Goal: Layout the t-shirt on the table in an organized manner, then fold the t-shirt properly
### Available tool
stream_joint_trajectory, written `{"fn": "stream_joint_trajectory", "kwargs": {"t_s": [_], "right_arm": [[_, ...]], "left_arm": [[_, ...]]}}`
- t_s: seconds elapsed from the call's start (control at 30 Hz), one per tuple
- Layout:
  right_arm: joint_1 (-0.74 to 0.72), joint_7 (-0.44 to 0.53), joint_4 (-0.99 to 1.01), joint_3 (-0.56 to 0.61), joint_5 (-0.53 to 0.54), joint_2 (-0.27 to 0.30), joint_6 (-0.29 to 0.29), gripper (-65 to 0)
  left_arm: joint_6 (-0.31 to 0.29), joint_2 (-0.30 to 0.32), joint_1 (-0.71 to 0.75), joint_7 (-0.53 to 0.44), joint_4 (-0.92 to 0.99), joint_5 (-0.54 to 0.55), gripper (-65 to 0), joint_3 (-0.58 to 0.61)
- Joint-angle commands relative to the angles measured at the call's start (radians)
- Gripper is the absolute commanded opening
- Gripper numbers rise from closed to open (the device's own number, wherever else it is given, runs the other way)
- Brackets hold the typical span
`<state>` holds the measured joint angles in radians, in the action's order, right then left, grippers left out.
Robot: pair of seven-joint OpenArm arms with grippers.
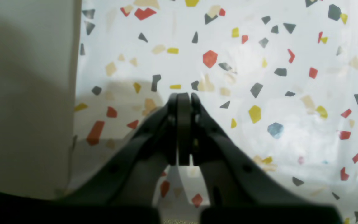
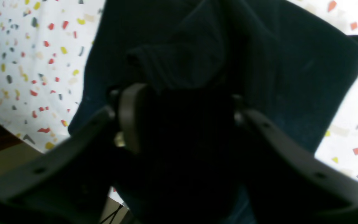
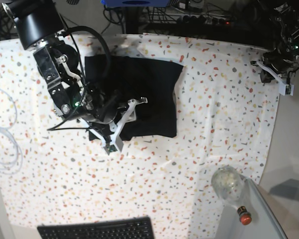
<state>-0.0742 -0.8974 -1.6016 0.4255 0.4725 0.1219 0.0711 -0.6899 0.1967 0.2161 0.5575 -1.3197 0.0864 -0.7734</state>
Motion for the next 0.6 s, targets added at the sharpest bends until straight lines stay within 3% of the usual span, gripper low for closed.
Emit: {"fn": "stream_joint_trajectory", "kwargs": {"t_s": [0.0,0.1,0.13,0.3,0.57], "right_arm": [[-0.019,0.022,-0.024,0.0,0.012,-0.005,-0.001,-43.7],[-0.019,0.022,-0.026,0.0,0.016,-0.008,-0.001,-62.0],[-0.02,0.021,-0.026,0.0,0.016,-0.017,-0.001,-65.0],[-0.02,0.013,-0.029,0.002,0.016,-0.072,-0.001,-65.0],[-0.083,-0.039,-0.016,0.003,0.016,-0.155,-0.001,-65.0]], "left_arm": [[-0.008,0.017,-0.004,-0.021,-0.013,0.013,-65.0,-0.005],[-0.008,0.017,-0.007,-0.021,-0.013,0.013,-65.0,-0.005],[-0.008,0.017,-0.007,-0.021,-0.013,0.013,-65.0,-0.005],[-0.008,0.017,-0.013,-0.021,-0.013,0.013,-65.0,-0.002],[-0.008,0.017,-0.011,-0.021,-0.013,0.011,-65.0,0.111]]}}
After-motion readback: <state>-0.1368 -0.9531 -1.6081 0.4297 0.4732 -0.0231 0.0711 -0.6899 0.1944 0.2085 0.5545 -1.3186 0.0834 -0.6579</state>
